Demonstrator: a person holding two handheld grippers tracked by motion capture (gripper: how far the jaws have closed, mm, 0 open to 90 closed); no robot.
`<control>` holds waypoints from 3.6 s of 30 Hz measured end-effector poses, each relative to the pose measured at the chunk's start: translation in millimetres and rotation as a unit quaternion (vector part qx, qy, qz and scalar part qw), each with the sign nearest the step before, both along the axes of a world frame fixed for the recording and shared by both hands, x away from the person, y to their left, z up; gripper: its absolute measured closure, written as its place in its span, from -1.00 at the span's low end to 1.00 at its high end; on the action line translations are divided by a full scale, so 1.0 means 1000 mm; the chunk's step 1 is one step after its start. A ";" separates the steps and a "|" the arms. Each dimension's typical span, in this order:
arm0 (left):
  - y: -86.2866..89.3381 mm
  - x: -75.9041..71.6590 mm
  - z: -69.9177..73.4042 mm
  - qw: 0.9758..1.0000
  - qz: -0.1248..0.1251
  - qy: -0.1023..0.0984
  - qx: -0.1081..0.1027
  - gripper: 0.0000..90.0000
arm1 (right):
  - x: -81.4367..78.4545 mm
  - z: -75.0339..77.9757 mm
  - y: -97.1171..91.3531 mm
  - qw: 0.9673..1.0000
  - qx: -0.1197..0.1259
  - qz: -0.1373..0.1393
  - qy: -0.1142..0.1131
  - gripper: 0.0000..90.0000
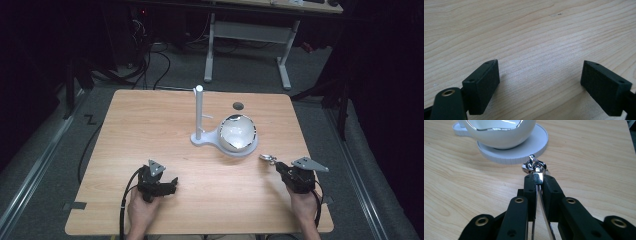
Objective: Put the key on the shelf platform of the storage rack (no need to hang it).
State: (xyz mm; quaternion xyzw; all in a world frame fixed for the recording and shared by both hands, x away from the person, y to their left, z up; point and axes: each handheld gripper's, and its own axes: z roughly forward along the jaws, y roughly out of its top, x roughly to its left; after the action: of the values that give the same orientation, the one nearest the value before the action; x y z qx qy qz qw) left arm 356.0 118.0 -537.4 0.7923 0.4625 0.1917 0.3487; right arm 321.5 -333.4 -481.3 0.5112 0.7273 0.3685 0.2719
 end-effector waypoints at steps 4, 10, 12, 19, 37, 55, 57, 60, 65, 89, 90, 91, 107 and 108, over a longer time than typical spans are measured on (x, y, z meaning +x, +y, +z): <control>0.000 0.000 0.000 1.000 0.000 0.000 0.001 -0.65 | -0.004 0.010 -0.001 1.000 0.008 0.004 -0.008 0.83; 0.000 0.000 0.000 1.000 0.000 0.000 0.000 -0.65 | -0.008 0.015 -0.002 1.000 0.016 0.010 -0.015 0.83; 0.000 0.000 0.000 1.000 0.000 0.000 0.000 -0.65 | -0.010 0.018 -0.002 1.000 0.019 0.016 -0.018 0.83; 0.000 0.000 0.000 1.000 0.000 0.000 0.000 -0.65 | -0.013 0.026 0.006 0.999 0.030 0.034 -0.023 0.83; 0.000 0.000 0.000 1.000 0.000 0.000 0.000 -0.65 | -0.003 0.040 0.018 0.996 0.062 0.065 -0.026 0.83; 0.000 0.000 0.000 1.000 0.000 0.000 0.000 -0.65 | 0.016 0.054 0.028 0.993 0.085 0.081 -0.033 0.83; 0.000 0.000 0.000 1.000 0.000 0.000 0.000 -0.65 | 0.019 0.056 0.027 0.992 0.088 0.081 -0.033 0.83; 0.000 0.000 0.000 1.000 -0.001 0.000 0.000 -0.65 | 0.023 0.059 0.028 0.992 0.090 0.081 -0.034 0.83; 0.000 0.000 0.000 1.000 0.000 0.000 0.000 -0.65 | 0.029 0.064 0.029 0.992 0.089 0.081 -0.035 0.83; 0.000 0.000 0.000 1.000 -0.001 0.000 0.000 -0.65 | 0.081 0.075 0.053 0.992 0.076 0.096 -0.017 0.83; 0.000 0.000 0.000 1.000 -0.001 0.000 0.000 -0.65 | 0.081 0.075 0.053 0.992 0.076 0.096 -0.017 0.83; 0.000 0.000 0.000 1.000 -0.001 0.000 0.000 -0.65 | 0.085 0.072 0.055 0.992 0.076 0.095 -0.013 0.83; 0.000 0.000 0.000 1.000 -0.001 0.000 0.000 -0.65 | 0.107 0.057 0.066 0.994 0.069 0.088 0.012 0.83; 0.000 0.000 0.000 1.000 -0.001 0.000 0.000 -0.65 | 0.110 0.055 0.069 0.994 0.065 0.089 0.015 0.83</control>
State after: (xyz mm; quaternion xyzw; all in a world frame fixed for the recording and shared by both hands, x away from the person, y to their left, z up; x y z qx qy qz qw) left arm 356.0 118.2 -537.4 0.7926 0.4618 0.1913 0.3490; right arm 431.0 -264.1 -426.6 0.4667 0.7486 0.4295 0.1932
